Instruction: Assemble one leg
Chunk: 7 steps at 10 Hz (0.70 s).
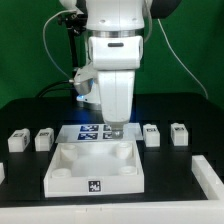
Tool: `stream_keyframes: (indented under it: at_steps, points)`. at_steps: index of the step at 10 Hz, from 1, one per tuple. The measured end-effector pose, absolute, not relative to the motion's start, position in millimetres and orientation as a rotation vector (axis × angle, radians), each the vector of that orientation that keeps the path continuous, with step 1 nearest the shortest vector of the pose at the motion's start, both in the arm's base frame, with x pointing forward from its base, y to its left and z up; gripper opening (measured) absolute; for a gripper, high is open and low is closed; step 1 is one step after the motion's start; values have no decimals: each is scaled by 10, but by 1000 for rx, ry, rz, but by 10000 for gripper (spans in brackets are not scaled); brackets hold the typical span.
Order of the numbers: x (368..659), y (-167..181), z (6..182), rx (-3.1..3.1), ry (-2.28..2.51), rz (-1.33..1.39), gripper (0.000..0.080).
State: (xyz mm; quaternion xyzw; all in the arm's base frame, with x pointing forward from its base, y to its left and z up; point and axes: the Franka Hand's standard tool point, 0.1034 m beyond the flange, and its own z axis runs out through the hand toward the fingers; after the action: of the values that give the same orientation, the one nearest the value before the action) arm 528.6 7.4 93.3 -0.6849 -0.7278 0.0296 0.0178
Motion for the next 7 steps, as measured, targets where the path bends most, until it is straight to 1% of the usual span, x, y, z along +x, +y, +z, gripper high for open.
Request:
stream_keyframes:
  at_steps: [1, 2, 3, 4, 7]
  points:
    - [5268, 43, 927, -2016, -2357, 93, 650]
    - [5042, -118, 874, -1981, -2392, 91, 650]
    - [4773, -290, 784, -2002, -2345, 120, 650]
    - [4655, -383, 673, -2010, -2307, 144, 650]
    - [4451, -554, 363, -2034, -2232, 163, 650]
